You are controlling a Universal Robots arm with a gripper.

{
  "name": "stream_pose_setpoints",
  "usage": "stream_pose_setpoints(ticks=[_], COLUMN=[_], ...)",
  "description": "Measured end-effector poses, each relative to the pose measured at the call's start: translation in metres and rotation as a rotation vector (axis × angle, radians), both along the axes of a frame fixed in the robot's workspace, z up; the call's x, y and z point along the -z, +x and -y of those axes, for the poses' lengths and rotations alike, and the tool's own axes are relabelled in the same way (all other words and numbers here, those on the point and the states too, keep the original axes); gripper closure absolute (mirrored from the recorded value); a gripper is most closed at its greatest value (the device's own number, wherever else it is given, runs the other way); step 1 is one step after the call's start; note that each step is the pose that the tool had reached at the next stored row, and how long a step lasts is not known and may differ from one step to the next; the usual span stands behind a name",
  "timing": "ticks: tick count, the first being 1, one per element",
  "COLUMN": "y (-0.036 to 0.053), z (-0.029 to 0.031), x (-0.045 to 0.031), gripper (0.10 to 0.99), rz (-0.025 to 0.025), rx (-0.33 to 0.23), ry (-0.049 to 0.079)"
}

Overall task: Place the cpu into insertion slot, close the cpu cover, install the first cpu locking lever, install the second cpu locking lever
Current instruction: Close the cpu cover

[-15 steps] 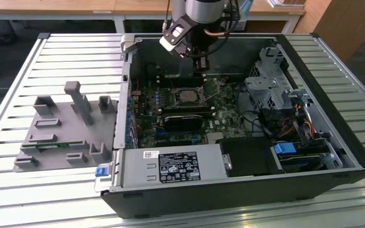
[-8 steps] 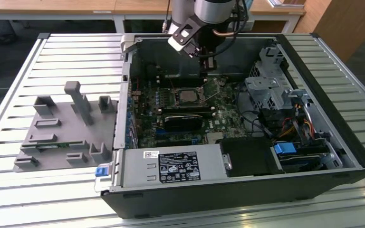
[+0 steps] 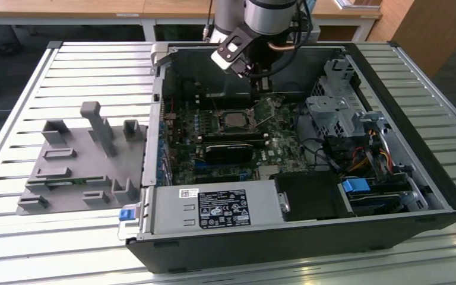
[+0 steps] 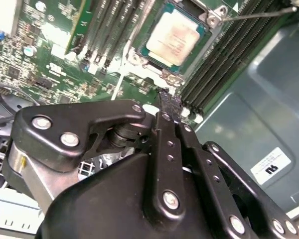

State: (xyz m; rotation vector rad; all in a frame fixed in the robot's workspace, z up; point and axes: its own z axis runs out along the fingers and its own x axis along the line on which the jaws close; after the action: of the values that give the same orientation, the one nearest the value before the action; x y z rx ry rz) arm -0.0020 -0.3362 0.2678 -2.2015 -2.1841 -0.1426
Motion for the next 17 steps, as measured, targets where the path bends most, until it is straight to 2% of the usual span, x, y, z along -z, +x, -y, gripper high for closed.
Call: stream_pose_setpoints(ticks=[4,11,17], y=[0.0047,0.0243,0.0357], z=[0.0018,0.0019,0.0018], x=[0.0016,0.0033,0.005], gripper=[0.98,0.98,0.98], rz=[0.0001,0.0,0.0], rx=[-0.005,-0.016,-0.018], ry=[0.0,0.0,0.0])
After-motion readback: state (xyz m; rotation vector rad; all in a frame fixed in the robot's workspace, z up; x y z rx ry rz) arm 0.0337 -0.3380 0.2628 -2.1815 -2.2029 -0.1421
